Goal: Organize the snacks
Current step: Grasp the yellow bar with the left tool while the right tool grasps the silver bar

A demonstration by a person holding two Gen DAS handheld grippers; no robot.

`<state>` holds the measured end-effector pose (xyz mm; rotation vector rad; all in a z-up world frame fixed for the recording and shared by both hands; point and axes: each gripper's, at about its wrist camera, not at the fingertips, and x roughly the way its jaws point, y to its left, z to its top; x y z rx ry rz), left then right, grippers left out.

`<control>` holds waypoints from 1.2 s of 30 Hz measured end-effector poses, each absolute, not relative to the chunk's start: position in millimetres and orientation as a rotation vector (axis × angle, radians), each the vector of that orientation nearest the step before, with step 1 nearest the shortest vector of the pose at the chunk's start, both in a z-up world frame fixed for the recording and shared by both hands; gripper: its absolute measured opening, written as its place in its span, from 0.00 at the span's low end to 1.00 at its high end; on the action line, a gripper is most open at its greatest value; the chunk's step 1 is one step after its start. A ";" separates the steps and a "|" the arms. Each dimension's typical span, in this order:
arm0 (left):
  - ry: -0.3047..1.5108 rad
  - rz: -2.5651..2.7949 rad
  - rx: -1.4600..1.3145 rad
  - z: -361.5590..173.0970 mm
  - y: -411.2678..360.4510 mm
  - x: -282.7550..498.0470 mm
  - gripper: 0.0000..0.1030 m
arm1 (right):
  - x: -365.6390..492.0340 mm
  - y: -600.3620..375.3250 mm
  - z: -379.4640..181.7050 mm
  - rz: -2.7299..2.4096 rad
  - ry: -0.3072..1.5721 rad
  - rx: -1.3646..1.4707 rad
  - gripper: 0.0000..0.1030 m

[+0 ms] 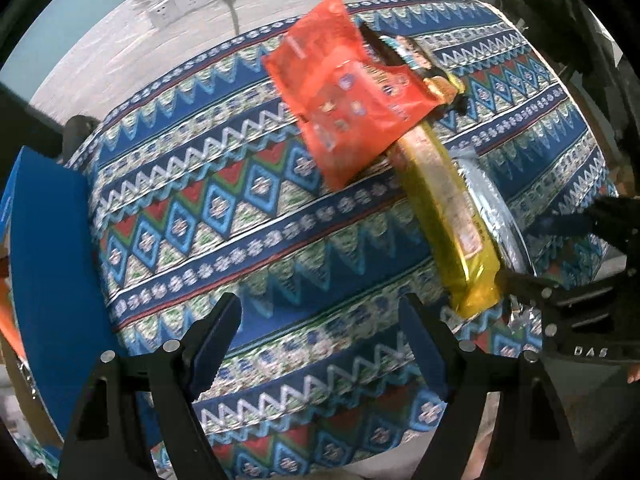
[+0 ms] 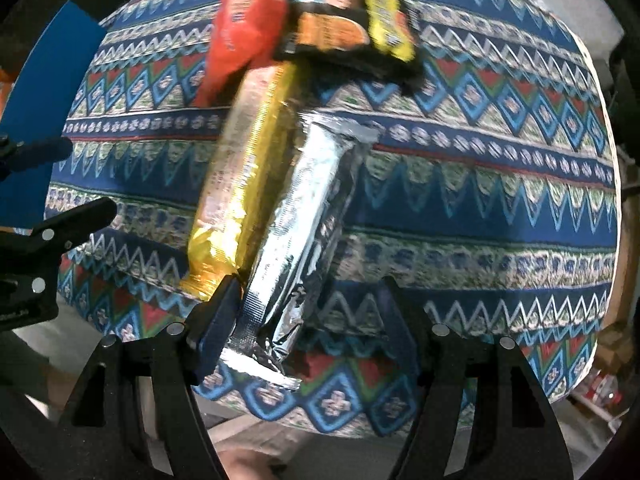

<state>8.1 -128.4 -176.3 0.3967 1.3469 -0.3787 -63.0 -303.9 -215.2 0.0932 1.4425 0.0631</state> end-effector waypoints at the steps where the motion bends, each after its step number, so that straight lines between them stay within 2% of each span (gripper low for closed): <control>1: 1.351 -0.383 0.390 -176.6 -132.8 9.7 0.80 | -67.0 -310.2 -216.1 0.060 1.447 0.097 0.67; 11: 1.370 -0.377 0.342 -183.6 -163.0 28.7 0.80 | -100.5 -367.1 -225.5 -0.009 1.445 0.163 0.69; 20: 1.402 -0.369 0.280 -197.0 -178.1 46.6 0.80 | -63.2 -353.2 -215.1 0.064 1.351 0.127 0.69; 22: 1.410 -0.364 0.269 -198.7 -180.3 49.2 0.80 | -59.4 -349.4 -218.2 0.075 1.346 0.107 0.65; 24: 1.419 -0.363 0.252 -200.6 -179.8 51.7 0.80 | -56.6 -351.2 -216.0 0.067 1.316 0.055 0.41; 26: 1.424 -0.362 0.234 -201.7 -181.6 54.2 0.80 | -55.8 -354.7 -215.3 0.070 1.315 0.044 0.26; 29: 1.424 -0.361 0.234 -204.7 -194.4 59.1 0.81 | -53.5 -364.8 -214.5 0.012 1.323 0.047 0.26; 31: 1.421 -0.359 0.235 -207.3 -201.3 61.1 0.86 | -55.2 -377.4 -214.2 -0.018 1.325 0.061 0.26; 36: 1.422 -0.349 0.237 -218.0 -219.7 67.8 0.86 | -61.6 -412.4 -209.8 -0.038 1.322 0.109 0.26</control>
